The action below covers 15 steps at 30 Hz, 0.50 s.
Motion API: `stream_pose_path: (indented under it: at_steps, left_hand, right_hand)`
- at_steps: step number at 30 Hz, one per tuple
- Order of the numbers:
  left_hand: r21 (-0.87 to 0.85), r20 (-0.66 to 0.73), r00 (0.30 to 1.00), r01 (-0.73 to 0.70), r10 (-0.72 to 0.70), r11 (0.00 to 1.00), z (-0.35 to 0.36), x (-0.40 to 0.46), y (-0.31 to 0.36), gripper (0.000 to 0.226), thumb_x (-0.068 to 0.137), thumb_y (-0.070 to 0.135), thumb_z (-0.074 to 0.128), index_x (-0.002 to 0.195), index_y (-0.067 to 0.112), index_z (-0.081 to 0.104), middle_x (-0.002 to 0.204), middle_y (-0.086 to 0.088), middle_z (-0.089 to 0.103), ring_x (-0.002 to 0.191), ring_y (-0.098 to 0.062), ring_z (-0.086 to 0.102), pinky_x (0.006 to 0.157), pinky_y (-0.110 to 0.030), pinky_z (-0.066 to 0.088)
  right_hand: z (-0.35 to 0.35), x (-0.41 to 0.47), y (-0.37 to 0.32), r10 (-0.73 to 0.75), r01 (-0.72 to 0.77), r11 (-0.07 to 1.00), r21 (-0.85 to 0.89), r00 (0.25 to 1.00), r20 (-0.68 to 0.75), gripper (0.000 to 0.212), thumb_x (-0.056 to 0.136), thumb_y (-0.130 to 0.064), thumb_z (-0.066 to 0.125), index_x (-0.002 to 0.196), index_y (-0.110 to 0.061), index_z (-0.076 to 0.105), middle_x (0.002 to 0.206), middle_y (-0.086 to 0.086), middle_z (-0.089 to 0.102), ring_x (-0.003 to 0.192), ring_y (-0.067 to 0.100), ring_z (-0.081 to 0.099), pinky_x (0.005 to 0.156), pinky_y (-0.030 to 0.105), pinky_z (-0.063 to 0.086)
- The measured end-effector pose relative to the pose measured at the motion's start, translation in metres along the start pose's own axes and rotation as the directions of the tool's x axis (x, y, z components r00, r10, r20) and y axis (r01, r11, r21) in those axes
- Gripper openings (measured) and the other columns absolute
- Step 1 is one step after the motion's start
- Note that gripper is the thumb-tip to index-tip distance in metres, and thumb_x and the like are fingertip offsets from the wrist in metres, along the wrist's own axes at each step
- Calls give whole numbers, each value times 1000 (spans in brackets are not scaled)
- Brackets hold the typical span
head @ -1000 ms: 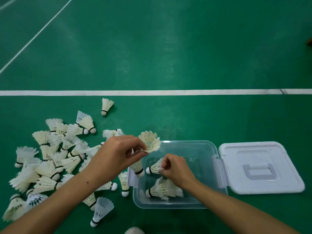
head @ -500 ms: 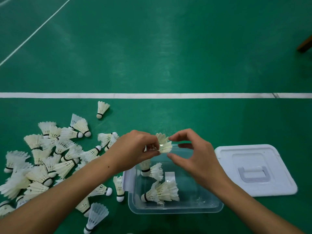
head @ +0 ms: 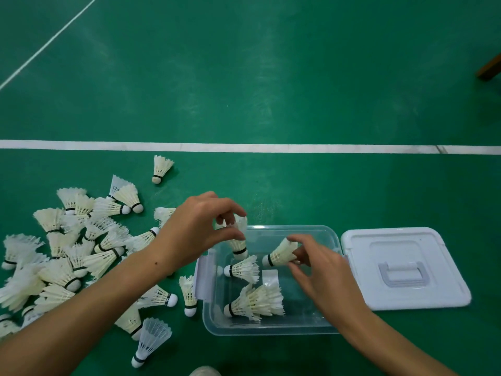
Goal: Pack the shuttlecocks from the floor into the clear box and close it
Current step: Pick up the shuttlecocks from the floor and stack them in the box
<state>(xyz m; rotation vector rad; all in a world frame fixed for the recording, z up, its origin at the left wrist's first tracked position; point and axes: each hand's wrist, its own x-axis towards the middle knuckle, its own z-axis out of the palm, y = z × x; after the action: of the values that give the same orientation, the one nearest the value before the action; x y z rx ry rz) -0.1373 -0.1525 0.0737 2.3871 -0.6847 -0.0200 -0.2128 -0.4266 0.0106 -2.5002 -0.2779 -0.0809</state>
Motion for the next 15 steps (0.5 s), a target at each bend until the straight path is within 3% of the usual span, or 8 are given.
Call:
stream_pose_path:
  at_steps: [8,12,15]
  left_hand:
    - [133,-96,994,-32,45,991,5,-16,-11,28,88,48,68,105,30,81,90,20,72,85,-18,53,70,-43,51]
    - [138,-122,992,-6,23,990,9,-18,-10,27,83,38,80,107,26,79,90,21,71,87,-17,53,70,-43,52]
    - [157,-110,992,-46,64,987,12,-18,-10,17,84,36,81,98,26,80,88,18,71,85,-17,51,70,-42,50]
  right_hand:
    - [58,10,7,179,-189,982,27,960,217,46,94,-24,78,134,-24,56,113,-4,73,95,9,69,87,30,61]
    - [74,19,8,170,-196,980,46,926,336,43,93,-21,77,130,-24,55,107,0,72,90,9,64,82,33,60]
    - [81,23,9,156,-194,978,70,917,366,46,92,-19,79,130,-22,54,94,-5,68,82,9,64,76,31,60]
